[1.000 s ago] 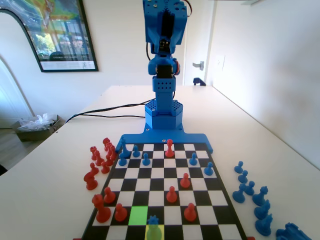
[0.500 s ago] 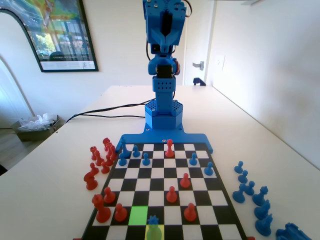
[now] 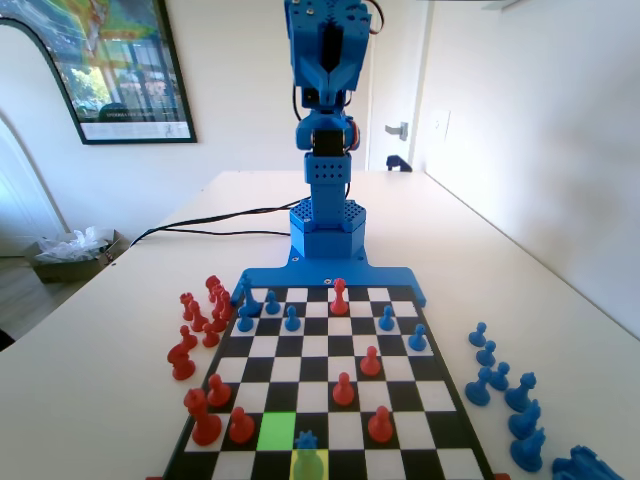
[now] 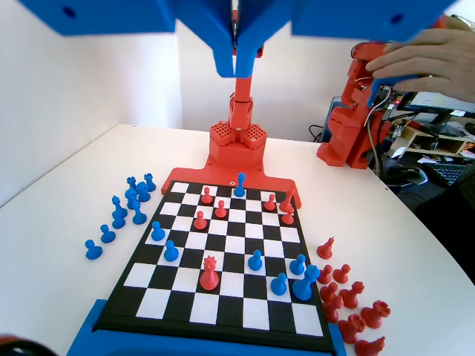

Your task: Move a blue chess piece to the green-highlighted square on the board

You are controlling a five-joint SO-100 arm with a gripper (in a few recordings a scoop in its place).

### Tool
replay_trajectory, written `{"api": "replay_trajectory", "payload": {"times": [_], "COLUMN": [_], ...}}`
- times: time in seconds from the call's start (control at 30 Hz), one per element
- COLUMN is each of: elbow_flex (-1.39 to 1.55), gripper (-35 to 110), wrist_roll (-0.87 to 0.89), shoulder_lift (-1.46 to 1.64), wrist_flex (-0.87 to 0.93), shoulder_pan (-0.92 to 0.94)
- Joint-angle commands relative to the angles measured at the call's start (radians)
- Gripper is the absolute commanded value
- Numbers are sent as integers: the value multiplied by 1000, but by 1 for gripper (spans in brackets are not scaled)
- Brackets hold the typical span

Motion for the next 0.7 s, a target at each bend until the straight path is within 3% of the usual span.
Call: {"api": "replay_trajectory", "payload": {"times": [0.0,0.67], "elbow_flex": [-14,-261], "gripper": [1,1], "wrist_roll": [-2,97], "shoulder_lift": [20,-594], "wrist_flex": [-15,-91], "shoulder_pan": [-9,-9]}}
